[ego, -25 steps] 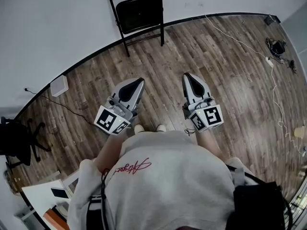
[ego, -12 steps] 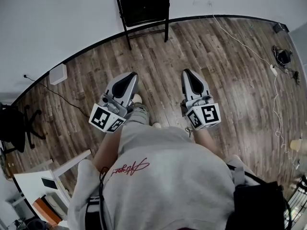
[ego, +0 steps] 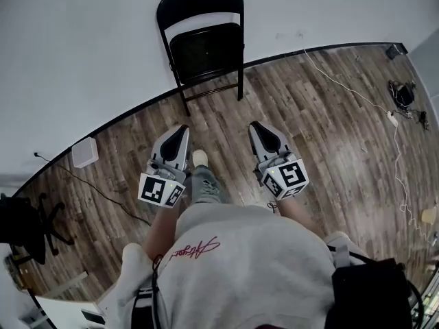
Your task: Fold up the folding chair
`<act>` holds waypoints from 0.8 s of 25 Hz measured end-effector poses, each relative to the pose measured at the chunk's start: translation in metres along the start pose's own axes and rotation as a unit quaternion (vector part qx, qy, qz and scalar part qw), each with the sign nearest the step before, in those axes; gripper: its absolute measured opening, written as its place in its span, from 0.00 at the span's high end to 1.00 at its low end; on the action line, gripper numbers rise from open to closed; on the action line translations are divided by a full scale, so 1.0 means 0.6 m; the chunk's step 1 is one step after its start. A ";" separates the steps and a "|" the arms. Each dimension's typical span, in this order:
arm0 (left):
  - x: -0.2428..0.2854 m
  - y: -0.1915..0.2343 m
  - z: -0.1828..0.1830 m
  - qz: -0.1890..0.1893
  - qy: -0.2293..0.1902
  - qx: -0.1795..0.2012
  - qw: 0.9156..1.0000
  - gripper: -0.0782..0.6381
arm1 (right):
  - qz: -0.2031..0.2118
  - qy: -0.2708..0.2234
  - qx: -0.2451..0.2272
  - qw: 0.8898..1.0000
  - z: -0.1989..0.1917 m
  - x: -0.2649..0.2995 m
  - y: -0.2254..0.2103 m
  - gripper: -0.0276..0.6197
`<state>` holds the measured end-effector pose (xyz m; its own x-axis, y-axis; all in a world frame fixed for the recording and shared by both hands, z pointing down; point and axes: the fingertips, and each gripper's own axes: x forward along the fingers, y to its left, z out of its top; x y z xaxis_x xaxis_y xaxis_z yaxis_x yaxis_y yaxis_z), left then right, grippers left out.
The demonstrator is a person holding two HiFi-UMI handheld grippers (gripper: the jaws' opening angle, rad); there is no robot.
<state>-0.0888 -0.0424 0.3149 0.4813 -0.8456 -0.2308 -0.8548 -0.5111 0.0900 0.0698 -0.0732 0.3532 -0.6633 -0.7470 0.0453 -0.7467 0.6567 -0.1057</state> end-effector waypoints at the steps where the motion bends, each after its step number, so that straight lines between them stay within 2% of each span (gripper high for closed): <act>1: 0.030 0.033 -0.002 -0.001 0.000 0.007 1.000 0.87 | -0.001 0.004 0.003 1.000 -0.003 0.039 -0.012 0.93; 5: 0.146 0.187 -0.006 0.005 0.020 0.028 0.999 0.87 | -0.027 0.025 0.015 0.999 -0.005 0.200 -0.069 0.91; 7: 0.192 0.267 -0.013 0.018 0.033 0.027 0.999 0.87 | -0.051 0.033 0.040 0.997 -0.009 0.272 -0.107 0.71; 10: 0.258 0.384 -0.035 0.042 0.052 0.017 0.998 0.85 | -0.084 0.031 0.115 0.989 -0.023 0.376 -0.170 0.66; 12: 0.298 0.456 -0.062 0.067 0.068 0.008 0.995 0.64 | -0.104 0.034 0.184 0.977 -0.047 0.439 -0.210 0.63; 14: 0.333 0.520 -0.092 0.096 0.089 -0.005 0.991 0.58 | -0.126 0.039 0.269 0.954 -0.081 0.500 -0.247 0.61; 17: 0.370 0.587 -0.117 0.135 0.109 -0.031 0.984 0.53 | -0.165 0.041 0.404 0.899 -0.131 0.590 -0.299 0.60; 19: 0.379 0.602 -0.114 0.153 0.107 -0.032 0.982 0.52 | -0.196 0.051 0.464 0.862 -0.172 0.644 -0.331 0.59; 20: 0.381 0.604 -0.116 0.158 0.109 -0.027 0.981 0.52 | -0.211 0.058 0.484 0.847 -0.193 0.668 -0.346 0.59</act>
<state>-0.2749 -0.4313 0.3622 0.2292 -0.9729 0.0295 -0.9594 -0.2207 0.1757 -0.0468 -0.4972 0.5082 -0.3899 -0.8417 0.3736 -0.5661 -0.1010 -0.8181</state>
